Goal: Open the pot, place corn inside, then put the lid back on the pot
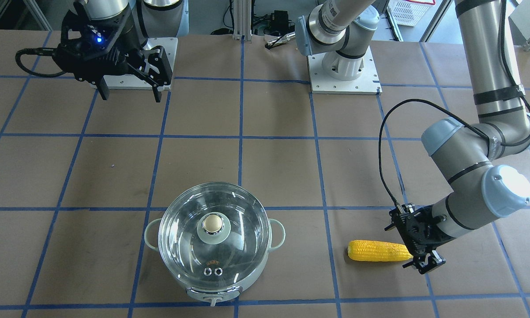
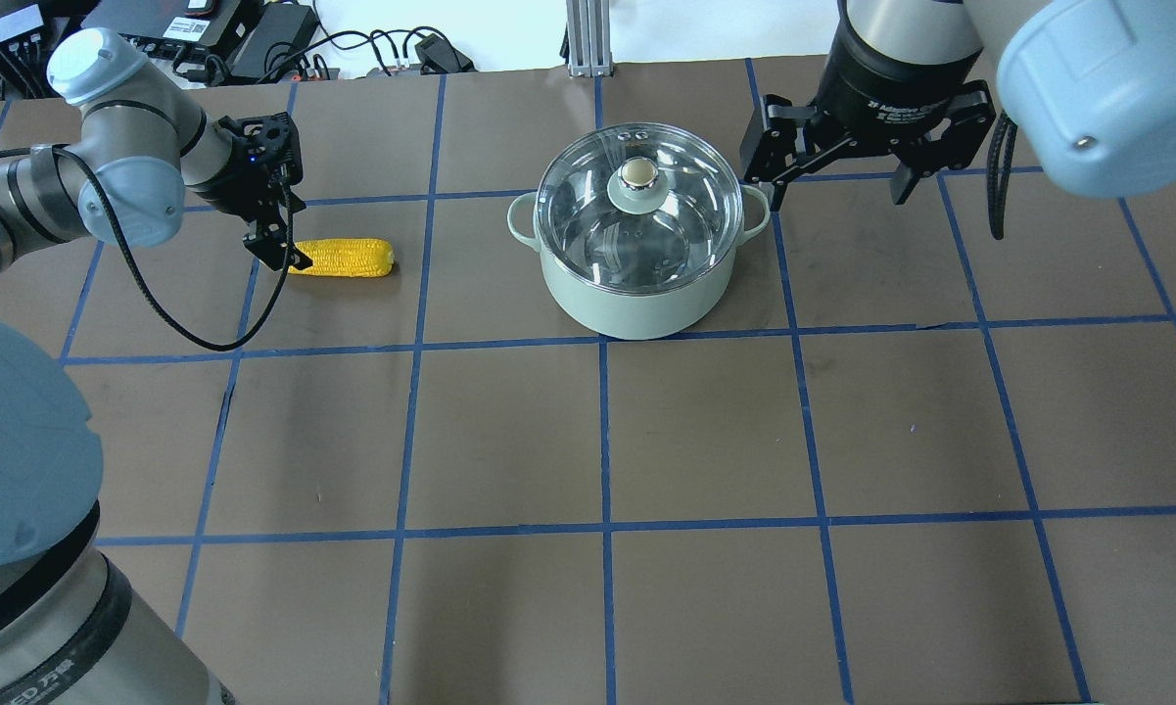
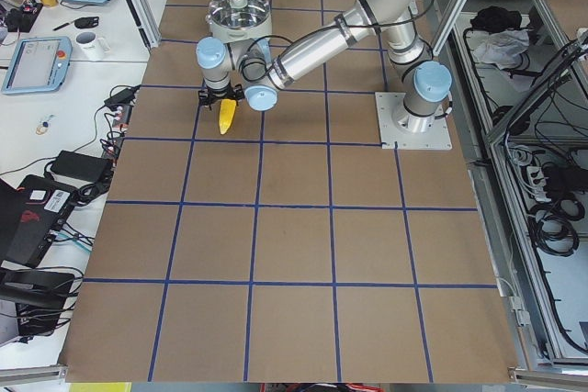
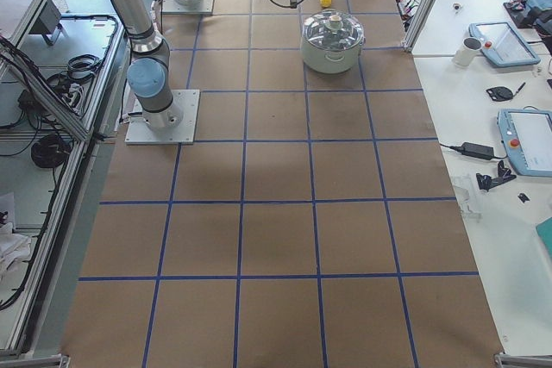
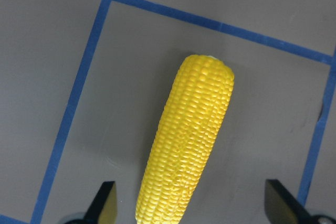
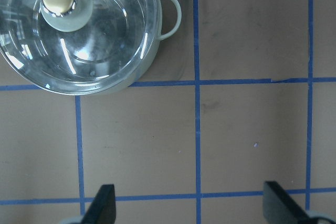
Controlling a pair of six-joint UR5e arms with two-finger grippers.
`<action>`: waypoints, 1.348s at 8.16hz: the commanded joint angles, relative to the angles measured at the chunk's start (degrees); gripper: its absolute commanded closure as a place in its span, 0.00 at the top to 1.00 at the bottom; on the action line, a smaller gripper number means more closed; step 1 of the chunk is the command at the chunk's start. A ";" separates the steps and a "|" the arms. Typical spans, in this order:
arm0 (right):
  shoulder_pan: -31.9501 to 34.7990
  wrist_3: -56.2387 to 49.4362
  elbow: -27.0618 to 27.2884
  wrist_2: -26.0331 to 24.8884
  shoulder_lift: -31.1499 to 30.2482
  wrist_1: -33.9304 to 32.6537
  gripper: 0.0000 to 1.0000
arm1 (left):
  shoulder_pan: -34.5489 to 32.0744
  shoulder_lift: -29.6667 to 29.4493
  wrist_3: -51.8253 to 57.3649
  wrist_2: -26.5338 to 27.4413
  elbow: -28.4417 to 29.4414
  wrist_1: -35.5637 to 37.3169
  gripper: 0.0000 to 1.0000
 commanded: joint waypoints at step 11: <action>8.54 10.80 -3.41 -0.26 25.35 -33.00 1.00 | 0.00 -5.38 3.55 -4.33 0.10 1.30 0.96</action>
